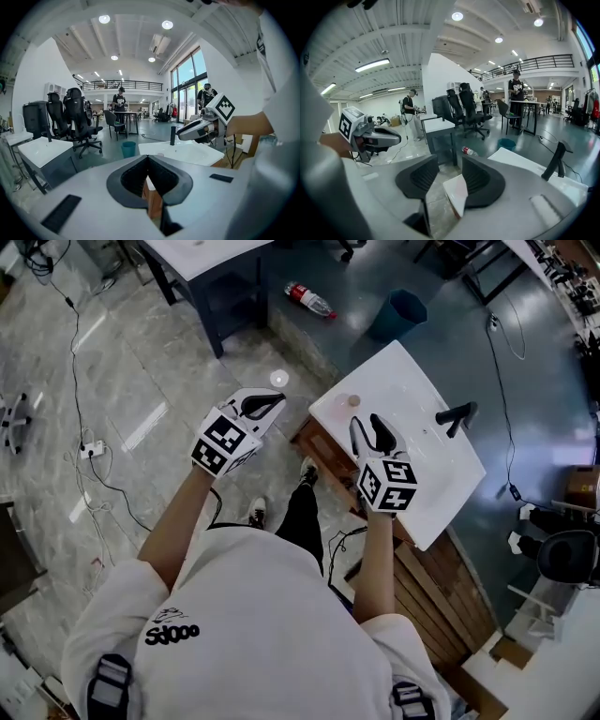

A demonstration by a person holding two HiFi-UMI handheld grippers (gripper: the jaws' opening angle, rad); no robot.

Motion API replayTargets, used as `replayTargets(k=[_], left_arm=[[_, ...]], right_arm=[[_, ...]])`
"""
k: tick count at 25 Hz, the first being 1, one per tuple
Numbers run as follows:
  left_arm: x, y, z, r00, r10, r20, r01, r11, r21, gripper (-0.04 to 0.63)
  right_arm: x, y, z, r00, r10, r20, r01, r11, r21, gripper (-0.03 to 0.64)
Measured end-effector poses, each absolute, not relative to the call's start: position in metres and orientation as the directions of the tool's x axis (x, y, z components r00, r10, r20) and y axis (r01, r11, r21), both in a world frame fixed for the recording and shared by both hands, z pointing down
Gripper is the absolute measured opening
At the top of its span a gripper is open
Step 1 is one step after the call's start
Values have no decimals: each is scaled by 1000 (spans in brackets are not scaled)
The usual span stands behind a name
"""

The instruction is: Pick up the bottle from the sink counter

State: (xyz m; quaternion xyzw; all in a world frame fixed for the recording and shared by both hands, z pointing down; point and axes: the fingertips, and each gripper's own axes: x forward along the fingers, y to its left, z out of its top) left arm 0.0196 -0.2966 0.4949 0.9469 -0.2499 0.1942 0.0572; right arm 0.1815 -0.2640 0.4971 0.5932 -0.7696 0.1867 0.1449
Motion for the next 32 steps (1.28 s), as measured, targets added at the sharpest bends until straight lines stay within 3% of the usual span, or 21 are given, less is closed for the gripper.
replayTargets(k=[11, 32], left_arm=[[33, -315, 525, 761, -455, 463, -533, -845, 45, 5], [40, -328, 559, 708, -458, 537, -576, -815, 65, 5]], right_arm=[[194, -302, 553, -297, -798, 525, -954, 268, -133, 193], [192, -334, 627, -342, -808, 480, -940, 299, -166, 193]])
